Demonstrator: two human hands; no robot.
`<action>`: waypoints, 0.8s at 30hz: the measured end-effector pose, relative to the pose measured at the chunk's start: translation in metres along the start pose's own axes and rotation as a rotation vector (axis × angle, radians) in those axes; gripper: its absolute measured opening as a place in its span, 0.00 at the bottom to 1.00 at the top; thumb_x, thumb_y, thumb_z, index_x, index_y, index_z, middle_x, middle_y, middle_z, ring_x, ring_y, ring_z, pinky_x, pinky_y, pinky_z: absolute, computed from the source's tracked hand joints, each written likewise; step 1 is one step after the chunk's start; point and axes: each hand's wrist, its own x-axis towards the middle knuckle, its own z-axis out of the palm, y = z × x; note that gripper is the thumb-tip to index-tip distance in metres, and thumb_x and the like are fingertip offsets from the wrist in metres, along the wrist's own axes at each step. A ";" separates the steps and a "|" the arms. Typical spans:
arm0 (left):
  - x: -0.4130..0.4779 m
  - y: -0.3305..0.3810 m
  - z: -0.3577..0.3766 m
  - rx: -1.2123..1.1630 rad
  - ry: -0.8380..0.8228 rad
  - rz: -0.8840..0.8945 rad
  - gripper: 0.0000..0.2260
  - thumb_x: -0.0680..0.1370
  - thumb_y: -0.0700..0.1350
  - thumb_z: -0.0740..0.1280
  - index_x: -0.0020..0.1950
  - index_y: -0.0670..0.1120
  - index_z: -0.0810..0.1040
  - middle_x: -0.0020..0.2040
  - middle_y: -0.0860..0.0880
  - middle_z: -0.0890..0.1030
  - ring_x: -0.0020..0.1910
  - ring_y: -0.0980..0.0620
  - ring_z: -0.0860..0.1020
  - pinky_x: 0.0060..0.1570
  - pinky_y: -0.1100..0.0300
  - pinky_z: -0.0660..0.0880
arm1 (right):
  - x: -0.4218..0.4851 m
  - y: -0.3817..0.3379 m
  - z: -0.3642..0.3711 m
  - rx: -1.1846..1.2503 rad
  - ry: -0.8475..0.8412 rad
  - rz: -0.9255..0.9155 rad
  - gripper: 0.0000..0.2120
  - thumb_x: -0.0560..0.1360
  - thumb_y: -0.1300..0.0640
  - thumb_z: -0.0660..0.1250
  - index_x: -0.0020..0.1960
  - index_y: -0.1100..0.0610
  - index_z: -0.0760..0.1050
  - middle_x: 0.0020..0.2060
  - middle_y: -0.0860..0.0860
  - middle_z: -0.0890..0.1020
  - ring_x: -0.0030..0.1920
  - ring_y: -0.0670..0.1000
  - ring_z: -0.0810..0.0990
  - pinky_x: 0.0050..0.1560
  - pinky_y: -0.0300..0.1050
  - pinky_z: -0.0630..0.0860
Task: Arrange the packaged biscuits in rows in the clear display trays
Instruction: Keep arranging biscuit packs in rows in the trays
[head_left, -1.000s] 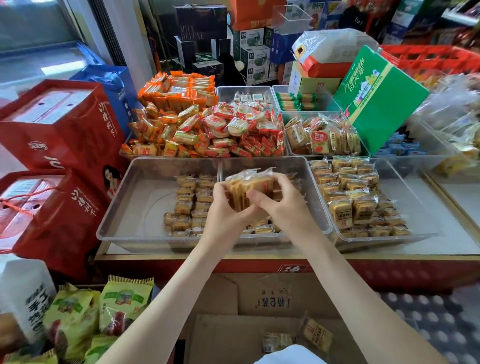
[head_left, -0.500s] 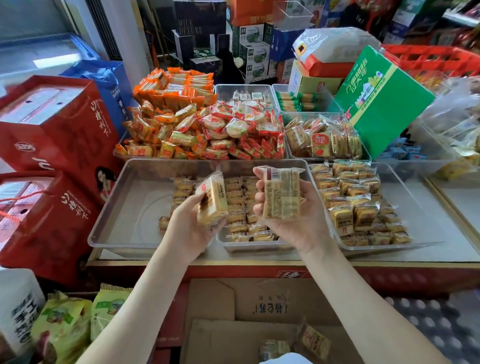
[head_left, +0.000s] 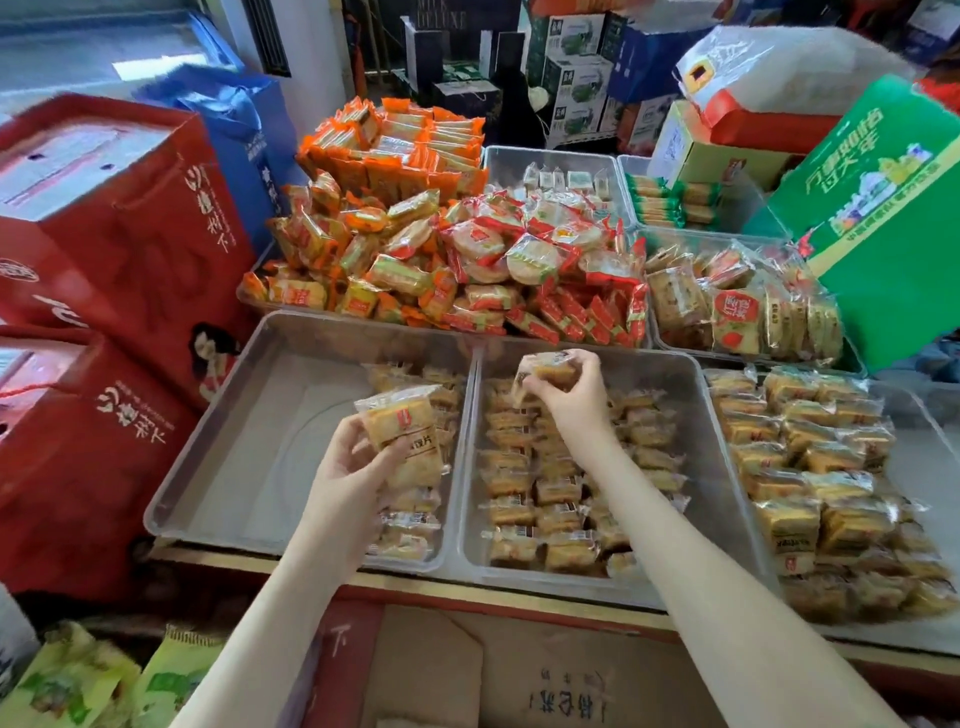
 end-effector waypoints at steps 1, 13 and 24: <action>0.004 -0.004 -0.003 0.015 0.008 0.019 0.15 0.71 0.44 0.70 0.57 0.48 0.75 0.51 0.47 0.85 0.49 0.46 0.84 0.44 0.55 0.81 | 0.013 0.008 0.012 -0.012 0.021 0.034 0.25 0.72 0.58 0.75 0.62 0.57 0.65 0.60 0.54 0.72 0.54 0.47 0.74 0.47 0.28 0.68; 0.005 -0.024 -0.017 0.142 0.001 -0.051 0.18 0.70 0.47 0.72 0.60 0.50 0.78 0.52 0.46 0.85 0.51 0.47 0.83 0.50 0.53 0.80 | 0.043 0.037 0.055 -0.559 0.104 -0.226 0.19 0.77 0.55 0.69 0.59 0.61 0.64 0.56 0.56 0.68 0.56 0.54 0.67 0.55 0.43 0.68; -0.026 0.037 0.007 0.447 -0.345 -0.085 0.15 0.72 0.39 0.74 0.57 0.48 0.79 0.47 0.51 0.84 0.45 0.55 0.82 0.37 0.65 0.76 | -0.095 -0.069 -0.021 0.057 -0.583 0.027 0.07 0.76 0.61 0.69 0.52 0.53 0.79 0.47 0.49 0.84 0.50 0.48 0.82 0.50 0.41 0.79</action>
